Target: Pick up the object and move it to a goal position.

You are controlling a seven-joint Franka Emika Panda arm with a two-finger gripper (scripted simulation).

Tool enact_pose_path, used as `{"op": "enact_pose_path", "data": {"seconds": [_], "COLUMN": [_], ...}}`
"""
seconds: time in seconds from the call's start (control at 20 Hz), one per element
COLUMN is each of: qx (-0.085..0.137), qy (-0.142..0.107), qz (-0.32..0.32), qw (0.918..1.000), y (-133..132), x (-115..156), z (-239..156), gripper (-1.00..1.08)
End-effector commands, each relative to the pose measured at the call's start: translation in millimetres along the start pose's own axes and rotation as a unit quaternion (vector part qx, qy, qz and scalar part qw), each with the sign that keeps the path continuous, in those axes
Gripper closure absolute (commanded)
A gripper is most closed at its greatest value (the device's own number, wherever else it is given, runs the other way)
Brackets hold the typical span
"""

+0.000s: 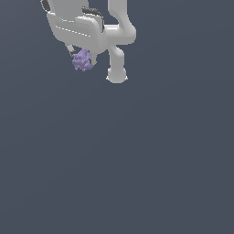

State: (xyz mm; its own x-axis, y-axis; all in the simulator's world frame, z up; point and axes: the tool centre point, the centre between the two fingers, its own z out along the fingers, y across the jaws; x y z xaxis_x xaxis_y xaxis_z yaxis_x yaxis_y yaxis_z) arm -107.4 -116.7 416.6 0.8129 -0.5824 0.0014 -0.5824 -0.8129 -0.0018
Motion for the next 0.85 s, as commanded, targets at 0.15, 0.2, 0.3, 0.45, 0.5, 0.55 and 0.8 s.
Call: {"op": "enact_pose_path", "data": {"seconds": [0.15, 0.2, 0.3, 0.45, 0.5, 0.55, 0.8], "qx": [-0.001, -0.001, -0.001, -0.001, -0.001, -0.001, -0.001], "qy": [-0.001, -0.001, -0.001, -0.001, -0.001, -0.001, -0.001], "qz": [-0.001, -0.001, -0.001, -0.001, -0.001, -0.001, -0.002], "qw": [1.0, 1.0, 1.0, 1.0, 1.0, 1.0, 1.0], "y": [16, 18, 22, 26, 27, 28, 30], "x": [-2, -2, -2, -2, -2, -1, -1], "z": [-44, -51, -62, -74, -77, -80, -86], "gripper": [1.08, 1.08, 1.08, 1.08, 1.08, 1.08, 1.08]}}
